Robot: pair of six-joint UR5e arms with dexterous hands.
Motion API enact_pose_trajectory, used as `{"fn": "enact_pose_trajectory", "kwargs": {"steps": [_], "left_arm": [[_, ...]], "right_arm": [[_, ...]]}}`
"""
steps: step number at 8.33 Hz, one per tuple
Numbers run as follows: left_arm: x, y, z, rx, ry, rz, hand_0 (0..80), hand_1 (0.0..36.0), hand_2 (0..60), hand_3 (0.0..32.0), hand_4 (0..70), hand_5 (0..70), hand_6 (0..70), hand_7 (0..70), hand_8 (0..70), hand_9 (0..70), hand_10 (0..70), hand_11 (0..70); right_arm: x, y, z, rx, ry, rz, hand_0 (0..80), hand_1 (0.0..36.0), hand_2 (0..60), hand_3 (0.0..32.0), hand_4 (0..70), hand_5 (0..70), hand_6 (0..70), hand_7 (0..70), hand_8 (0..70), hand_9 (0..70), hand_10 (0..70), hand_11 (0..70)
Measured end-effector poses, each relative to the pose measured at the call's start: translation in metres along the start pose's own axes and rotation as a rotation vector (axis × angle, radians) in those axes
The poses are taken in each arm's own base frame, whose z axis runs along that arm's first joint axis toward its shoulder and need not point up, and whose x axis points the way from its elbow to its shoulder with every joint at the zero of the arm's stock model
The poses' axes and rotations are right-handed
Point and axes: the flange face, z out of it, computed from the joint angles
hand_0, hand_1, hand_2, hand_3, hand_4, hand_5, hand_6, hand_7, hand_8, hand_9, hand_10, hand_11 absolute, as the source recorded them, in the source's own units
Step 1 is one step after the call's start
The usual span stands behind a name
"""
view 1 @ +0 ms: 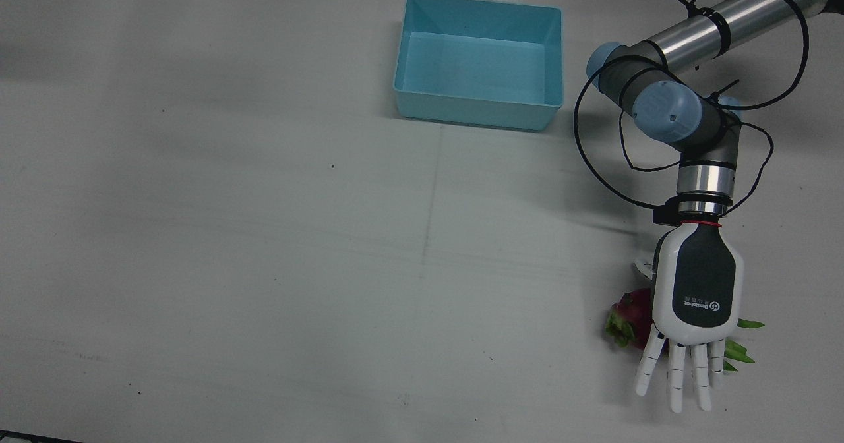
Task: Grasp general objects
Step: 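Close the left hand's fingers around the dragon fruit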
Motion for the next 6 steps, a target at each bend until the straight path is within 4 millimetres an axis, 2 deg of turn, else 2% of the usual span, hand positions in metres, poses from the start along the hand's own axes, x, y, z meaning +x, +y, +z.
{"fn": "enact_pose_trajectory", "kwargs": {"steps": [3,4,5,6], "left_arm": [[-0.008,0.0,0.0,-0.001,0.006,-0.001,57.2,19.4,0.0,0.0,1.5,0.0,0.0,0.0,0.0,0.0,0.0,0.0],[-0.009,0.001,0.001,-0.001,0.008,-0.002,57.7,20.1,0.0,0.0,9.9,0.0,0.0,0.0,0.0,0.0,0.0,0.0],[-0.011,0.001,0.002,-0.001,0.01,-0.003,57.1,19.0,0.0,0.0,19.3,0.0,1.6,0.0,0.0,0.0,0.0,0.0],[-0.014,0.005,0.002,-0.006,0.006,0.002,57.3,19.1,0.0,0.0,34.2,0.0,6.5,2.1,0.3,0.0,0.0,0.0]], "right_arm": [[0.0,0.0,0.0,0.0,0.0,0.0,0.0,0.0,0.0,0.0,0.0,0.0,0.0,0.0,0.0,0.0,0.0,0.0],[0.0,0.0,0.0,0.0,0.0,0.0,0.0,0.0,0.0,0.0,0.0,0.0,0.0,0.0,0.0,0.0,0.0,0.0],[0.0,0.0,0.0,0.0,0.0,0.001,0.0,0.0,0.0,0.0,0.0,0.0,0.0,0.0,0.0,0.0,0.0,0.0],[0.0,0.0,0.0,0.0,0.0,0.0,0.0,0.0,0.0,0.0,0.0,0.0,0.0,0.0,0.0,0.0,0.0,0.0]]}}
